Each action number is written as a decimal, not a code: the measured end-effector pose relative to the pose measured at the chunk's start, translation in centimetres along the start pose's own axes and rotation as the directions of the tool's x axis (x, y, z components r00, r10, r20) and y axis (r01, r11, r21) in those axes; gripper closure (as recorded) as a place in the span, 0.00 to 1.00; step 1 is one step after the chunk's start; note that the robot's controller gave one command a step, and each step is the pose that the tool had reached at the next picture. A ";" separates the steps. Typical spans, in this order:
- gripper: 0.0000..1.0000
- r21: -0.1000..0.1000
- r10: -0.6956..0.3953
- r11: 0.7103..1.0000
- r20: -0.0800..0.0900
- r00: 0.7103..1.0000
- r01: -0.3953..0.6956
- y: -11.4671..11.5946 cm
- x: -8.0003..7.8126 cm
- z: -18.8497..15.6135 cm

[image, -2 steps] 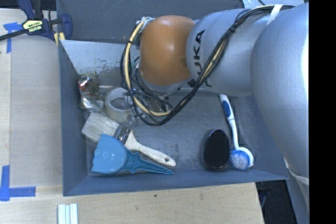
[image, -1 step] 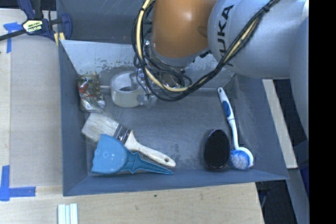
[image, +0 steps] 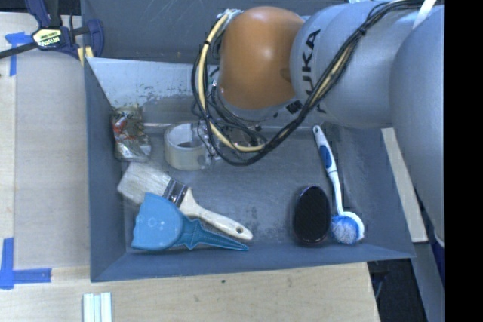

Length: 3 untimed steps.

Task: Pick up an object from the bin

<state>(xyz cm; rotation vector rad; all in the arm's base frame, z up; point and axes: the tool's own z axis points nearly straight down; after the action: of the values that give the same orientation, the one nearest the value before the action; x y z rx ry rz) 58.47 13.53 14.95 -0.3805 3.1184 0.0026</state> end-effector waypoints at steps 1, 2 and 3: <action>1.00 0.001 -0.036 0.999 0.009 0.999 0.036 0.0 -4.3 -2.1; 1.00 -0.001 -0.252 0.968 -0.002 0.968 0.252 -0.8 1.6 4.1; 1.00 -0.001 -0.061 0.998 0.008 0.998 0.061 0.4 0.6 3.1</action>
Offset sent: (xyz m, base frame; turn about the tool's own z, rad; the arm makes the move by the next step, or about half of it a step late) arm -0.0192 -0.0136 -0.0474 -0.2795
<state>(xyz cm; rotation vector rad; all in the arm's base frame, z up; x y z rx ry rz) 57.82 13.83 11.80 -0.4748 3.0970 0.0060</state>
